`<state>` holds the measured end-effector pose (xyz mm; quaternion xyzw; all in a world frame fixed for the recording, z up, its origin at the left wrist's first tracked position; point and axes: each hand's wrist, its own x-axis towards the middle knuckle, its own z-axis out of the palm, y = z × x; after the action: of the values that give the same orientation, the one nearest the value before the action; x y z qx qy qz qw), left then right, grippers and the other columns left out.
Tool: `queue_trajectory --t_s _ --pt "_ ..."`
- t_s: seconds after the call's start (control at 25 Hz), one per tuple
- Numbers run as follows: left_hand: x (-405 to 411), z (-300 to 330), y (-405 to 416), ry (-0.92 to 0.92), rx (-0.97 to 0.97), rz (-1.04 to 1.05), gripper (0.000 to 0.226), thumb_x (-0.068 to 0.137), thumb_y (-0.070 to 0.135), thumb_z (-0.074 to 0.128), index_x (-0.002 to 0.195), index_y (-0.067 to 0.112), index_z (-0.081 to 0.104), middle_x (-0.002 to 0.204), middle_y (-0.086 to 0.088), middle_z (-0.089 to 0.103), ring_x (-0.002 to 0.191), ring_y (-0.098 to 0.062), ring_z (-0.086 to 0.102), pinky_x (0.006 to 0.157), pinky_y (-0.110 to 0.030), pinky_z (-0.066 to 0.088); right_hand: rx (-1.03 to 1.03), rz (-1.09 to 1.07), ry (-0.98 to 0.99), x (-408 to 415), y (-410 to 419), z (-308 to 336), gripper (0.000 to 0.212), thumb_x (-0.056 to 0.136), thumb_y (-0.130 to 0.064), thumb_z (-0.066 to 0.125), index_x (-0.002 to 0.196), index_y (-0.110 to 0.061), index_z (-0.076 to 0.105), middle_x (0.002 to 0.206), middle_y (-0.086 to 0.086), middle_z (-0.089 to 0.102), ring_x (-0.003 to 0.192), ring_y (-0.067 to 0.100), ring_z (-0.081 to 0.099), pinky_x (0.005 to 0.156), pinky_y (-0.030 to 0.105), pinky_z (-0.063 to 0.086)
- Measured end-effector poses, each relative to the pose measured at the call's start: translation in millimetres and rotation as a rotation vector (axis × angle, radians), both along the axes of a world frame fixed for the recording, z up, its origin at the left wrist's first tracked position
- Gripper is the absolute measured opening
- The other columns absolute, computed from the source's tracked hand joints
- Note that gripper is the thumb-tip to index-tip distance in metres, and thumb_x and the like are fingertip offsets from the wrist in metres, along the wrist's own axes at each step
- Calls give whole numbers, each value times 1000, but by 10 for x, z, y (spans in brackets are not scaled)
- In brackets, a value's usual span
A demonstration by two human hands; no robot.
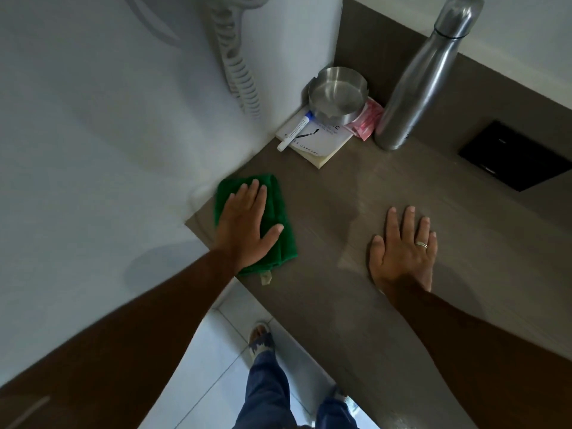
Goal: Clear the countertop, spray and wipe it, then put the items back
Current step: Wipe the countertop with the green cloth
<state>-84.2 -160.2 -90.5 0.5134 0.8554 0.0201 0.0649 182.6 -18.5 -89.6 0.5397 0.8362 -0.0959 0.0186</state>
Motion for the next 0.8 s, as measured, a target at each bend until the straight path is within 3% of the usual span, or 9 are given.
queue_trajectory --t_s 0.12,0.2,0.36,0.56,0.68,0.8 --pt "153 -78 -587 -27 -26 -138 82 92 64 32 155 13 15 162 -10 15 149 -30 11 119 -50 15 26 10 3 18 3 -17 69 94 -46 27 155 -14 22 162 19 18 148 43 15 119 55 14" --pt "-200 -15 -715 -63 -102 -303 82 92 64 30 156 17 8 164 -7 8 150 -26 3 120 -52 15 32 12 -3 23 8 -38 69 94 -46 27 155 -14 22 162 19 19 147 43 16 119 55 15" --pt "-713 126 -443 -48 -158 -319 82 91 59 30 156 13 12 163 -11 9 150 -31 8 120 -52 19 65 9 16 27 28 -96 69 93 -47 30 154 -14 25 161 20 21 146 44 19 118 56 16" --pt "193 26 -526 -83 -9 -111 84 90 59 34 154 7 17 161 -16 17 148 -36 14 119 -54 14 73 6 4 16 28 -114 72 90 -48 35 153 -14 26 160 20 24 144 45 22 116 57 18" --pt "935 -36 -483 -159 24 -288 86 86 59 43 153 10 20 161 -13 19 148 -33 16 118 -55 21 50 17 -7 15 22 -106 72 91 -49 32 154 -15 22 161 19 21 145 44 19 117 57 18" --pt "817 -49 -421 -156 -19 -516 85 87 62 43 154 18 17 163 -5 14 150 -25 9 122 -47 10 39 22 -8 22 34 -94 72 91 -49 31 154 -15 21 161 19 19 146 44 18 117 57 17"
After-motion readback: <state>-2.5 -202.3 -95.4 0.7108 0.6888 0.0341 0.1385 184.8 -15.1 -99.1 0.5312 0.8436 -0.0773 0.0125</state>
